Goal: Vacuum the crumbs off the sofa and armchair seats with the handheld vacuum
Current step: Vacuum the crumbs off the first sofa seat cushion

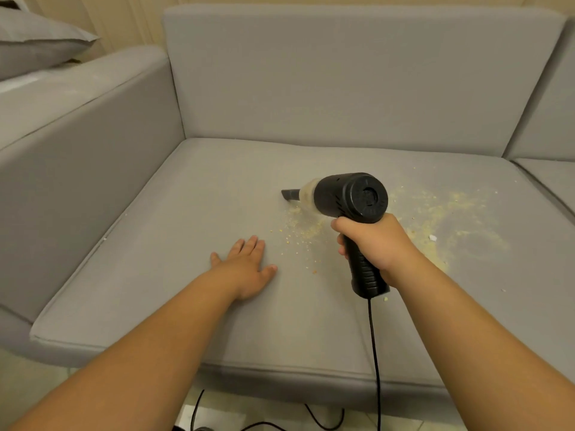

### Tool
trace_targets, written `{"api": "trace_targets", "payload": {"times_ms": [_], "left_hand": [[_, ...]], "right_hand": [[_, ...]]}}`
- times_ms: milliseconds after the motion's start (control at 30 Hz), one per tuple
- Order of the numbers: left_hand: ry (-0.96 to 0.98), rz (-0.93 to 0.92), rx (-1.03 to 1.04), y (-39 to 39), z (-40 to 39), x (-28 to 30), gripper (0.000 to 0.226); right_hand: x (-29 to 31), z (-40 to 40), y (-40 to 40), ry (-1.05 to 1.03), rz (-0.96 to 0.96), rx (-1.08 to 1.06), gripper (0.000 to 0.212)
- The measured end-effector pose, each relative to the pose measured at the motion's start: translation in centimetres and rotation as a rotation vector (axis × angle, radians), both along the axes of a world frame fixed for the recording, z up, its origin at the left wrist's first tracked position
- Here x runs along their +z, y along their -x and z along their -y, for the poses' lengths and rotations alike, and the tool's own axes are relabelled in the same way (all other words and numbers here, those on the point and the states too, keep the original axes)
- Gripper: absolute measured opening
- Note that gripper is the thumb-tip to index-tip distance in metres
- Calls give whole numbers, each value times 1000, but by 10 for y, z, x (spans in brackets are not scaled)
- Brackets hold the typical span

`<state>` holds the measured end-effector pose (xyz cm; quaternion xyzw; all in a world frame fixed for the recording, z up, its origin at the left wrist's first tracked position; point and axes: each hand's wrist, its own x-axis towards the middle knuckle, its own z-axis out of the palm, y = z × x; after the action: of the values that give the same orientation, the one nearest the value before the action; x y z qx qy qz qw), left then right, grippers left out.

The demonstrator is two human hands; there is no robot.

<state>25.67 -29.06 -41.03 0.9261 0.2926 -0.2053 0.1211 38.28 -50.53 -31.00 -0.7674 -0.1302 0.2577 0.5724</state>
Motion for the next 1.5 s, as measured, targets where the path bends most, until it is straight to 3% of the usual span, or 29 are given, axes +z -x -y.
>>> {"api": "trace_targets", "payload": {"times_ms": [200, 400, 633, 733, 900, 1133, 1500], "left_hand": [[4, 1, -6, 1, 0, 1, 76], [-6, 3, -10, 2, -2, 1, 76], [-10, -9, -3, -1, 1, 0, 77], [-15, -10, -4, 0, 2, 2, 77], [-9, -11, -26, 4, 5, 2, 76], [-14, 8, -54, 11, 4, -1, 75], [7, 15, -64, 25, 20, 1, 71]], "right_hand": [[3, 7, -4, -17, 26, -168, 17], [11, 11, 2, -25, -15, -68, 15], [15, 21, 9, -48, -11, -139, 11], [10, 24, 19, -22, -22, -126, 17], [11, 16, 27, -51, -61, -56, 9], [11, 22, 28, -73, -34, -132, 15], [11, 35, 48, -46, -60, -31, 18]]}}
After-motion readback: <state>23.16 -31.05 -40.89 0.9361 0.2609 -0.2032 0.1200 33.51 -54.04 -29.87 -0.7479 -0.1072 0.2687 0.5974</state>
